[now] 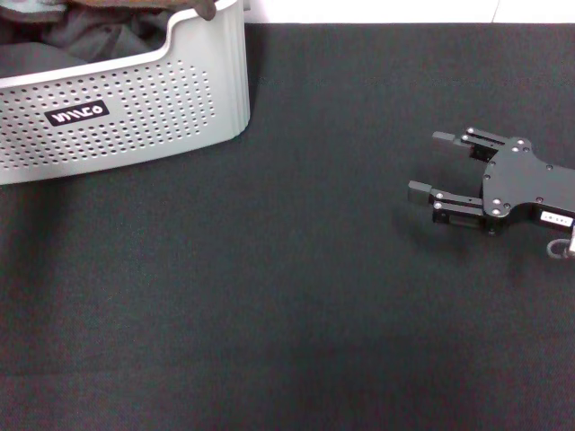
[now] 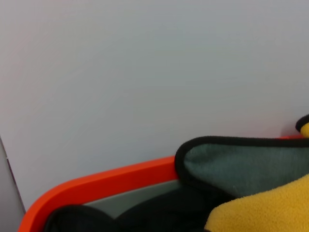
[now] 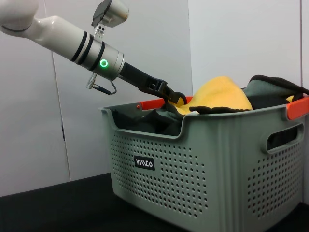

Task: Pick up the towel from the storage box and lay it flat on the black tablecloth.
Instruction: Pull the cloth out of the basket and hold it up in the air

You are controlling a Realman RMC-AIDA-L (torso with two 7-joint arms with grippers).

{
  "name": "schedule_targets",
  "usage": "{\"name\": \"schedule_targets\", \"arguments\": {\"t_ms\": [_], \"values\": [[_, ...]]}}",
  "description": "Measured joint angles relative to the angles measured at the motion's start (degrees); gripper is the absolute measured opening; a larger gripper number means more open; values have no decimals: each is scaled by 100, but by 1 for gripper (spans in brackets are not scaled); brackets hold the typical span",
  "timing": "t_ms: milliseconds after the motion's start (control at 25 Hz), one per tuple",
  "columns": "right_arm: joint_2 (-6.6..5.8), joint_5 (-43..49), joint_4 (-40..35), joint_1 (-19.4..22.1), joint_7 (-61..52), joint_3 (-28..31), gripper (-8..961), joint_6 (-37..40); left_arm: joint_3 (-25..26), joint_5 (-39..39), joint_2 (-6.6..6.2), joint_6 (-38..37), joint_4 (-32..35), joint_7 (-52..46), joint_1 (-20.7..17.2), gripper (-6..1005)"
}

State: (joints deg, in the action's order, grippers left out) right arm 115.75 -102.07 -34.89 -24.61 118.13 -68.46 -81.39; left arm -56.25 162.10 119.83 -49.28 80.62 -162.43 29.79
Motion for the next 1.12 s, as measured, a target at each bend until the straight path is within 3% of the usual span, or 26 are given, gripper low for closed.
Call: {"name": "schedule_targets", "arguments": {"t_ms": [80,200,320,520,840,1000,1120], "values": [[4,-1,0,0,0,0,755,0,-14,-36,1,90,17,3,-14,148],[8,-14,0,0,0,0,755,-16,-114,-418,1,311,111,100,-150,97],[9,-23,0,6,0,0,755,-34,-154,-1566,-6,395,287,746,-402,45],[8,-74,0,35,0,0,755,-39,-130,-3774,-16,79,398,2247,-759,41],[-5,-129,1,63,62,5,754,-44,40,-7097,-57,-1943,402,4299,-1212,42],[-8,-155,5,71,127,9,754,-44,392,-8051,-68,-3553,203,4597,-1133,42],[-9,-160,7,71,142,9,754,-44,493,-8612,-162,-4569,-74,4630,-955,41]]}}
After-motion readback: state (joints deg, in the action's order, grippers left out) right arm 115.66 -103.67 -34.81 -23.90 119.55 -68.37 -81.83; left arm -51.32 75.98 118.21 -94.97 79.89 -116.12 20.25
